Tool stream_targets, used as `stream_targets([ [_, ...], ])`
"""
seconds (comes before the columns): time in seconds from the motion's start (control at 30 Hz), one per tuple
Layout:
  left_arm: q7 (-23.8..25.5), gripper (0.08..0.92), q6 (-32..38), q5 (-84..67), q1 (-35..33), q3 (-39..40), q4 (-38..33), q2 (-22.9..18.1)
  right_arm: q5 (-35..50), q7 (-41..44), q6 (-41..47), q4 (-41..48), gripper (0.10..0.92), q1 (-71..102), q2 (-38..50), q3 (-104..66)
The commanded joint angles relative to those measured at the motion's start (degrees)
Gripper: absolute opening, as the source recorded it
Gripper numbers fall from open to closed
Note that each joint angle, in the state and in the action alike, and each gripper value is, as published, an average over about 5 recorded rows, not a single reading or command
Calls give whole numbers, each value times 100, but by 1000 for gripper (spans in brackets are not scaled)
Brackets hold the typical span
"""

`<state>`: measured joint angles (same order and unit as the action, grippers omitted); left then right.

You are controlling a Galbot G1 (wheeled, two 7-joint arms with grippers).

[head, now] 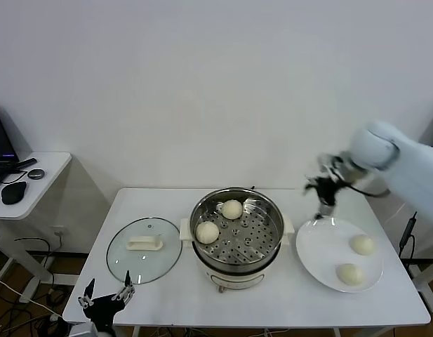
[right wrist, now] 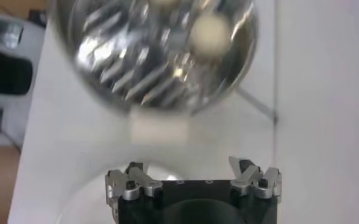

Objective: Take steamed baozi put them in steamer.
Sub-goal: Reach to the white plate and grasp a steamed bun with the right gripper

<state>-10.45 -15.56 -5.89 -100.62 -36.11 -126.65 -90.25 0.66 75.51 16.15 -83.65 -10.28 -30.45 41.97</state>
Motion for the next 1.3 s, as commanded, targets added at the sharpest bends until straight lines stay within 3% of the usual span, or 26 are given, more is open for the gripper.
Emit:
stream_targets([
  [0.03,-87,823,65,218,-427,87,-233,-40,-1149,239,-1081,-130,823,2386,1124,-1777],
  [0.37,-145,823,132,393,-582,126,-230,-56,-1801,234,-1288,398,823,3113,614,-2243],
  [1.3,-75,823,81,378,-308,20,83,-60,-2146,237,-1448,1197,823,3012,-294,-1843],
])
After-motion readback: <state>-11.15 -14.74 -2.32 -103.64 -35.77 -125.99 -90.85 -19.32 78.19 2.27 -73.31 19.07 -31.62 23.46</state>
